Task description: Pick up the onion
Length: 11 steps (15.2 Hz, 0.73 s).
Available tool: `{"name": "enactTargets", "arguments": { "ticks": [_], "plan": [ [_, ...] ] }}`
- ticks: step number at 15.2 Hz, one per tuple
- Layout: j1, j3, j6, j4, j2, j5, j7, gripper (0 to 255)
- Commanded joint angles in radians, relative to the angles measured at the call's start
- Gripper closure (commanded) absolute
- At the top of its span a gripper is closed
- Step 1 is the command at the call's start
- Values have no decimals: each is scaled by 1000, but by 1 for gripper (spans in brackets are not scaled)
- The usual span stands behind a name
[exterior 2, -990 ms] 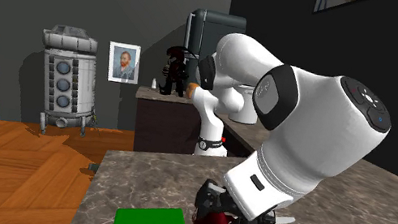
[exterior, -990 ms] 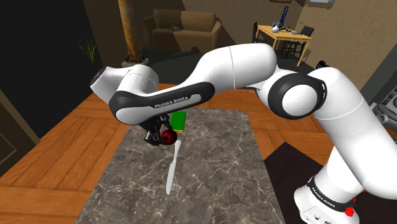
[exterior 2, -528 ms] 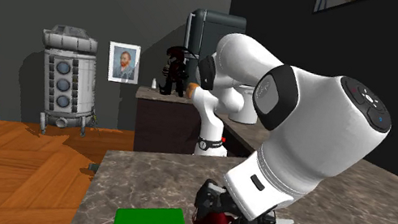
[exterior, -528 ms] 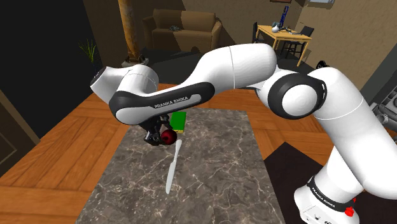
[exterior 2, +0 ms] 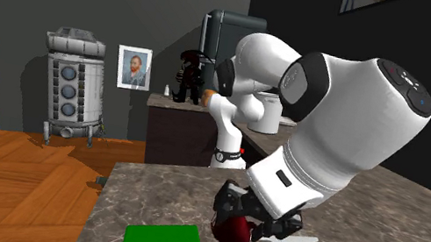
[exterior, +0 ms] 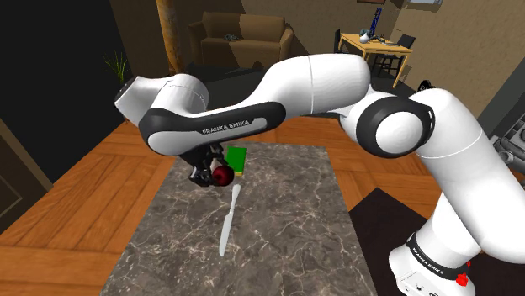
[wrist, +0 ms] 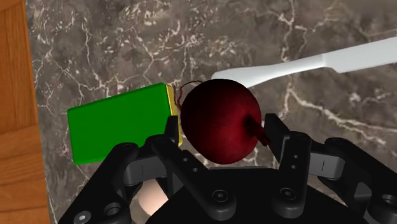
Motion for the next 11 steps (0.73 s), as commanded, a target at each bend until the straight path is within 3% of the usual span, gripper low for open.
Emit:
{"name": "enactTargets", "arguments": {
  "ticks": [1,11],
  "plan": [
    [4,-1,-24,23,-3,0,-9,255],
    [39,-11,-137,167,13,-10,-54,255]
  ]
}}
